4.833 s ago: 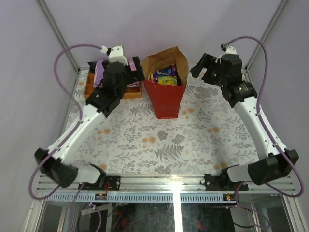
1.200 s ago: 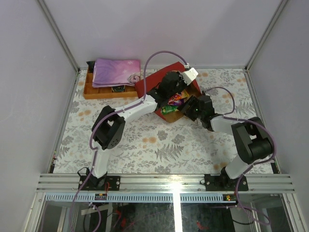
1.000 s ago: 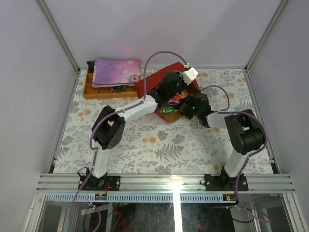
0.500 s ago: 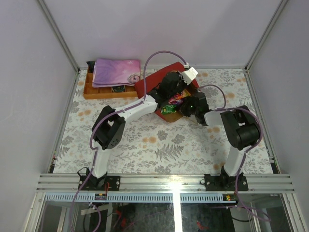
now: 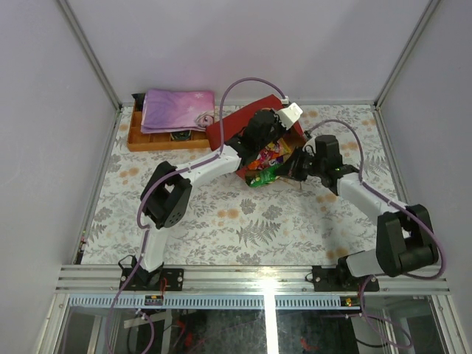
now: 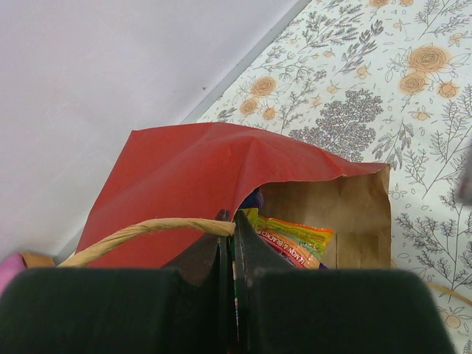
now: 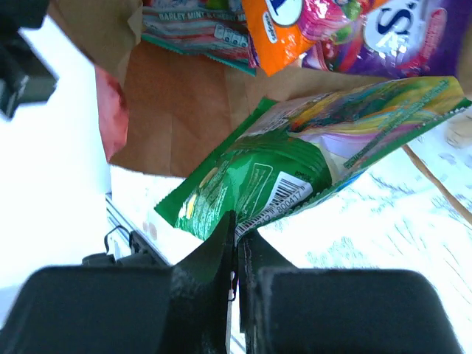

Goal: Take the snacks out of the paper bag
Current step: Take out the snack from the paper bag, then place the snack at the corner of the board.

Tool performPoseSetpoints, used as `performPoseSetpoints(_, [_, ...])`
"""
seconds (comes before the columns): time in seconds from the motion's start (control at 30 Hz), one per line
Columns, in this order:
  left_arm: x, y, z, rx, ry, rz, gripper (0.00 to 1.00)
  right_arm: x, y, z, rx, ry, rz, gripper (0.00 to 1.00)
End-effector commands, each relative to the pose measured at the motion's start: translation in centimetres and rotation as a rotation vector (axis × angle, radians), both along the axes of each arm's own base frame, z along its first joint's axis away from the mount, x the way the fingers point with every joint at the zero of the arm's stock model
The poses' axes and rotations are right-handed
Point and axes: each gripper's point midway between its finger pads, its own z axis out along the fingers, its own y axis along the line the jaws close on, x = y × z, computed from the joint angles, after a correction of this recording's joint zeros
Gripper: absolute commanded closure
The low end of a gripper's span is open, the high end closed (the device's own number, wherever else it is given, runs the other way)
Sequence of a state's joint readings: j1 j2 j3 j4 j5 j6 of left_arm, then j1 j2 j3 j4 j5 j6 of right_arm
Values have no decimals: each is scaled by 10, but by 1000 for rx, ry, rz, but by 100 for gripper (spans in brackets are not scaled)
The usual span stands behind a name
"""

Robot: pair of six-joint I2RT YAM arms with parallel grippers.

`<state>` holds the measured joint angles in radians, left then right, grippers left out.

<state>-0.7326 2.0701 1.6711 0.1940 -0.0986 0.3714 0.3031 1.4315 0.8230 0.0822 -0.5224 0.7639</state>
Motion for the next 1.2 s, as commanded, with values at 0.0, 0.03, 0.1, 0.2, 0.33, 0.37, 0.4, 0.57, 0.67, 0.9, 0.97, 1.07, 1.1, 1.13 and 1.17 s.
performPoseSetpoints(0.0, [14,24,23,-36,-38,89,100,-26,-32,45,-6,-63,61,100])
performPoseSetpoints(0.03, [14,26,25,-35,-37,93,100,-25,-46,53,-30,-100,13,100])
performPoseSetpoints(0.1, [13,30,28,-33,-33,103,100,-23,-74,71,-67,-160,-86,100])
performPoseSetpoints(0.2, [11,34,28,-25,-20,110,100,-18,-110,94,-103,-215,-237,100])
performPoseSetpoints(0.33, [9,38,24,-27,15,109,100,-10,-149,111,-99,-253,-427,100])
performPoseSetpoints(0.37, [8,40,23,-28,25,105,100,-8,-158,115,-90,-263,-470,100])
performPoseSetpoints(0.4, [7,42,20,-29,37,102,100,-5,-171,120,-79,-274,-520,100])
performPoseSetpoints(0.57, [-4,54,20,-33,59,75,100,13,-200,158,15,-401,-670,100])
performPoseSetpoints(0.67, [-12,57,21,-52,64,36,100,30,-213,172,62,-464,-754,100])
performPoseSetpoints(0.9, [-28,56,15,-44,107,-34,100,81,-251,155,69,-462,-887,100])
performPoseSetpoints(0.97, [-30,59,9,-48,127,-27,100,99,-262,148,52,-444,-898,100])
performPoseSetpoints(1.07, [-37,56,2,-46,205,-100,100,129,-274,132,67,-387,-857,100])
performPoseSetpoints(1.1, [-45,51,-1,-41,251,-161,100,140,-274,127,82,-379,-817,100])
performPoseSetpoints(1.13, [-52,48,-3,-31,292,-212,100,149,-274,121,97,-362,-783,100])
performPoseSetpoints(1.17, [-59,46,-7,-15,330,-250,100,159,-274,114,112,-344,-749,100])
